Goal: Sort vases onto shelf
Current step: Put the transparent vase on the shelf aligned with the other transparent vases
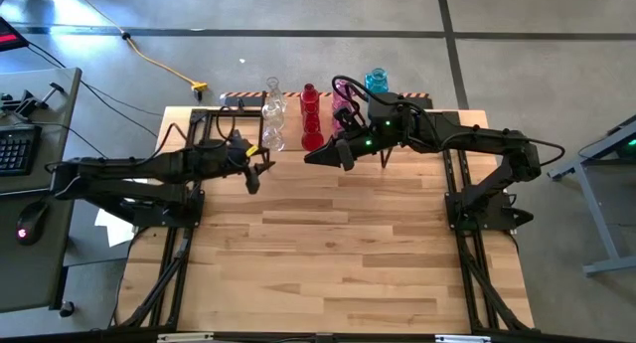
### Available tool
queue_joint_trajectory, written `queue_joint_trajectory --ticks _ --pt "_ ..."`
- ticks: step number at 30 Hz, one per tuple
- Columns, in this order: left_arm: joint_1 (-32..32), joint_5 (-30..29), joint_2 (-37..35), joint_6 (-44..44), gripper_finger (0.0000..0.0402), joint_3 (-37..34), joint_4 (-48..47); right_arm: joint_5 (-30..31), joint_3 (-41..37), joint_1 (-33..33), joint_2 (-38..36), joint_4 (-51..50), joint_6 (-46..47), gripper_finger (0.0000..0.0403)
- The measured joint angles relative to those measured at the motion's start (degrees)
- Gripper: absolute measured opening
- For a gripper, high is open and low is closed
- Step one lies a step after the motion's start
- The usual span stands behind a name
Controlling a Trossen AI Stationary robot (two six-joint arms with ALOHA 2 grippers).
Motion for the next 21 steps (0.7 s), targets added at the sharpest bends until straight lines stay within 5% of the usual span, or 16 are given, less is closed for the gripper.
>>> queue_joint_trajectory --ticks 21 --pt "2.73 -4.04 6.04 -1.98 0.0197 0.00 4.47 -0.01 0.00 0.01 0.00 0.00 0.00 0.0103"
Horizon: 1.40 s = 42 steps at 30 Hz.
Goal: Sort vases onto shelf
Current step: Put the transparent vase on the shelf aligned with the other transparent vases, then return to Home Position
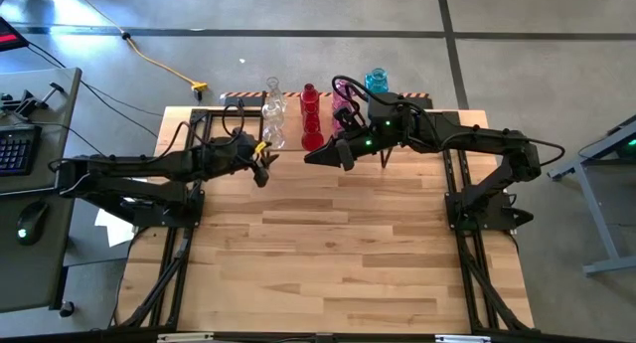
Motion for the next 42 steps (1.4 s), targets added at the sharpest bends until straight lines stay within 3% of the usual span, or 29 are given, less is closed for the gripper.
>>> queue_joint_trajectory --ticks 11,21,25,28,42 --pt "1.25 1.91 0.00 -0.34 0.0197 0.00 -0.01 0.01 0.00 -0.01 0.00 0.01 0.00 0.0103" --pt "-1.49 2.24 -0.03 -0.48 0.0197 0.00 2.15 0.00 0.00 0.00 0.00 -0.01 0.00 0.0103" --pt "-3.61 5.37 -0.18 -0.22 0.0197 0.00 3.21 0.01 0.00 0.00 0.00 0.00 0.00 0.0103" --pt "-5.51 7.80 -1.55 0.57 0.0197 0.03 3.47 0.02 0.00 -0.02 0.00 0.01 0.00 0.0103" --pt "-8.20 7.91 -14.00 2.03 0.0197 4.30 2.47 -0.04 0.00 -0.23 0.00 0.01 0.00 0.0103"
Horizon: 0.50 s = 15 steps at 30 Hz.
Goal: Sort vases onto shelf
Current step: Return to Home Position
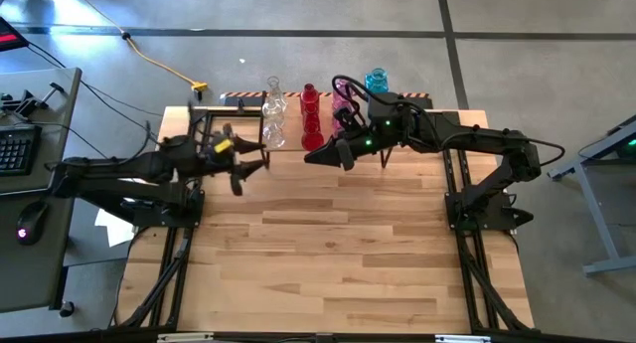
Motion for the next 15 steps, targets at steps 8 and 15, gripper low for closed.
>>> queue_joint_trajectory --ticks 8,15 --pt "0.02 2.25 -5.79 1.98 0.0197 0.55 -0.67 0.03 0.00 -0.07 0.00 -0.78 0.00 0.0103" --pt "0.02 3.00 -10.00 2.09 0.0197 0.55 -5.69 3.74 -0.09 0.39 0.00 -3.04 -1.52 0.0103"
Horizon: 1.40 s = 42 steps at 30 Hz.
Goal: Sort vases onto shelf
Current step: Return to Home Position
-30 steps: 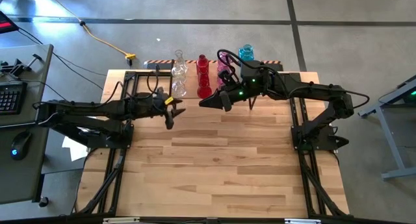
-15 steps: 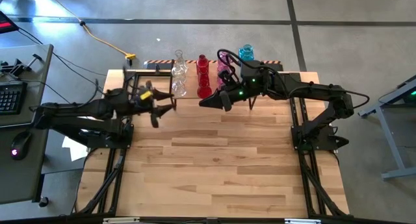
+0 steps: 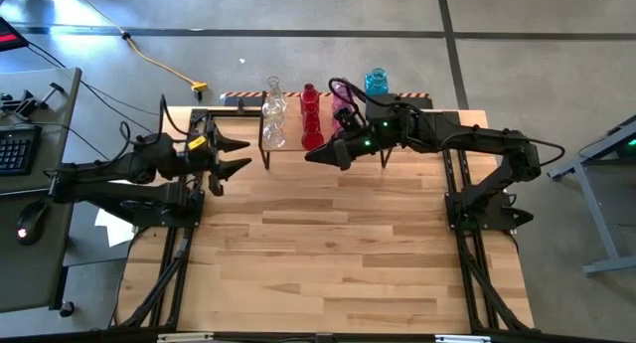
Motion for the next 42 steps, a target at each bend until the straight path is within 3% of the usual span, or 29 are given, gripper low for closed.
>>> queue_joint_trajectory --ticks 5,9,14,17,21,27,33,39,42 --pt "0.00 -0.45 -2.27 1.42 0.0197 0.02 -5.58 -0.55 0.00 1.33 0.00 0.02 -13.35 0.0103" --pt "0.00 -0.47 -2.96 2.40 0.0197 0.02 -8.35 -1.14 -0.04 3.79 -0.02 1.82 -11.95 0.0103" --pt "0.00 -0.47 -3.01 1.97 0.0197 0.02 -10.66 -7.30 -0.13 3.40 -0.79 0.05 -13.03 0.0103" --pt "0.00 -0.46 -3.01 1.69 0.0197 -0.57 -13.28 -8.16 -0.13 3.12 -3.33 3.10 -18.64 0.0103" --pt "0.00 -0.45 -3.09 -0.75 0.0197 -2.51 -13.92 -15.72 -0.11 2.51 -8.07 7.80 -27.44 0.0103" --pt "0.00 -0.67 -5.23 -3.01 0.0197 -7.56 -9.98 -21.40 -0.04 1.73 -17.99 3.22 -38.38 0.0103" --pt "0.00 -1.78 -7.71 -4.14 0.0197 -11.45 -5.63 -18.15 -0.04 2.56 -27.32 -11.09 -49.41 0.0103" --pt "0.02 -2.19 -9.33 -4.54 0.0197 -14.94 -4.55 -4.29 -0.04 5.21 -33.08 -21.12 -50.92 0.0103" --pt "0.02 -2.17 -9.68 -4.59 0.0197 -16.78 -3.44 -0.73 -0.04 5.91 -35.23 -22.93 -50.98 0.0103"
